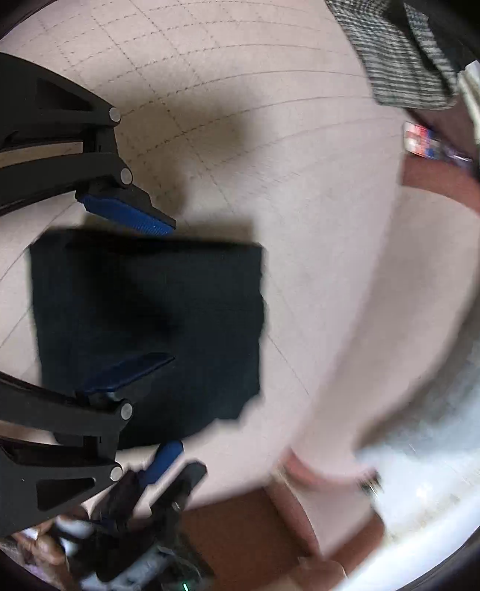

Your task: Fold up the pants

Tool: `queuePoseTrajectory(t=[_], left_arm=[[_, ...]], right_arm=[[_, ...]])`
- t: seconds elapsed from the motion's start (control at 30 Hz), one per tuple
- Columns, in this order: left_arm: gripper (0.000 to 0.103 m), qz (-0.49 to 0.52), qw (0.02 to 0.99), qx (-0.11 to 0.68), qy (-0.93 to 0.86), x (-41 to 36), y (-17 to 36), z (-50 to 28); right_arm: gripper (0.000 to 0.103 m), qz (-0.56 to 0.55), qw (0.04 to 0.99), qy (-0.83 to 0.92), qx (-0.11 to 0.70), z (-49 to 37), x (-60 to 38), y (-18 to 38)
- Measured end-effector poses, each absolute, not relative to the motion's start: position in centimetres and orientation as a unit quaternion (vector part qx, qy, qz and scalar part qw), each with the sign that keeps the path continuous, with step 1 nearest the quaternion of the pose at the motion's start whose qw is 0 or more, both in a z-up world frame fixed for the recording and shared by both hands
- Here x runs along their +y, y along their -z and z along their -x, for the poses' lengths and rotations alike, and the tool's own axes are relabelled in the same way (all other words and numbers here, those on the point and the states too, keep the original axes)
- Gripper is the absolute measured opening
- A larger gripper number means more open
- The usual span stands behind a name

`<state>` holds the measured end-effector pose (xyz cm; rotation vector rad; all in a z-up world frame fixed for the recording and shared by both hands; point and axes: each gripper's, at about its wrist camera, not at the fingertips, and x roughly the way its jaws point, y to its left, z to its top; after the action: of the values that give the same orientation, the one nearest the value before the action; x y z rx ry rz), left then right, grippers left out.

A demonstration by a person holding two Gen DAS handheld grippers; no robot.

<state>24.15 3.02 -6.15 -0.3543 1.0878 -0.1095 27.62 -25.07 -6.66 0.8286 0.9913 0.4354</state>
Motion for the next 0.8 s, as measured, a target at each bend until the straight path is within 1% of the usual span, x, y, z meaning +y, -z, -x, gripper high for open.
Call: queuePoseTrajectory(t=[0.03,0.07,0.1,0.13,0.2,0.27,0.33,0.4,0.43,0.47,0.5,0.53,0.57,0.6,0.63,0.7,0.8], left_arm=[[0.067,0.162,0.83,0.531,0.048,2.8,7.3,-24.7],[0.068,0.171,0.825,0.536,0.055,3.1,8.0,-24.8],[0.068,0.176,0.829,0.527,0.064,3.4,7.7,-24.4],[0.067,0.178,0.83,0.525,0.061,3.8,7.1,-24.0],[0.067,0.198,0.841,0.5,0.063,4.6,5.7,-23.4],[0.067,0.21,0.852,0.474,0.07,4.8,4.3,-24.0],[0.068,0.201,0.853,0.476,0.07,4.0,4.4,-25.8],[0.069,0.195,0.842,0.499,0.069,3.4,5.9,-27.9],[0.071,0.192,0.832,0.517,0.064,3.3,7.0,-28.7],[0.074,0.207,0.82,0.531,0.059,3.6,8.1,-29.3],[0.074,0.221,0.817,0.529,0.061,3.9,8.1,-29.4],[0.074,0.228,0.817,0.525,0.063,4.1,7.8,-29.2],[0.074,0.221,0.825,0.516,0.066,4.1,7.0,-28.5],[0.074,0.206,0.834,0.507,0.064,4.1,6.3,-27.7],[0.074,0.195,0.841,0.502,0.062,4.0,5.8,-27.0],[0.074,0.18,0.854,0.483,0.067,3.8,4.3,-24.3],[0.077,0.178,0.863,0.469,0.062,2.8,2.9,-21.4]], right_arm=[[0.031,-0.366,0.784,-0.168,0.472,-28.0,-25.2,7.5],[0.011,-0.34,0.794,-0.132,0.487,-28.3,-25.4,8.1],[0.007,-0.336,0.799,-0.121,0.484,-28.1,-25.6,8.1],[0.008,-0.339,0.808,-0.117,0.469,-27.8,-26.0,7.5],[0.016,-0.331,0.825,-0.116,0.443,-27.9,-26.0,6.2],[0.039,-0.341,0.822,-0.141,0.434,-29.1,-25.5,5.6],[0.045,-0.372,0.791,-0.184,0.448,-31.5,-24.6,6.3],[0.045,-0.374,0.771,-0.184,0.481,-33.6,-24.0,7.9],[0.042,-0.359,0.776,-0.153,0.496,-34.6,-24.1,8.7],[0.023,-0.347,0.785,-0.115,0.499,-35.2,-24.6,9.3],[0.02,-0.356,0.781,-0.109,0.501,-35.2,-25.0,9.4],[0.022,-0.371,0.78,-0.111,0.492,-34.6,-25.6,9.1],[0.034,-0.365,0.792,-0.107,0.477,-33.8,-26.0,8.3],[0.041,-0.343,0.813,-0.102,0.459,-32.4,-26.3,7.1],[0.046,-0.324,0.829,-0.106,0.444,-31.1,-26.4,6.0],[0.046,-0.318,0.842,-0.129,0.415,-27.6,-26.9,3.8],[0.046,-0.33,0.851,-0.163,0.374,-21.8,-27.7,0.6]])
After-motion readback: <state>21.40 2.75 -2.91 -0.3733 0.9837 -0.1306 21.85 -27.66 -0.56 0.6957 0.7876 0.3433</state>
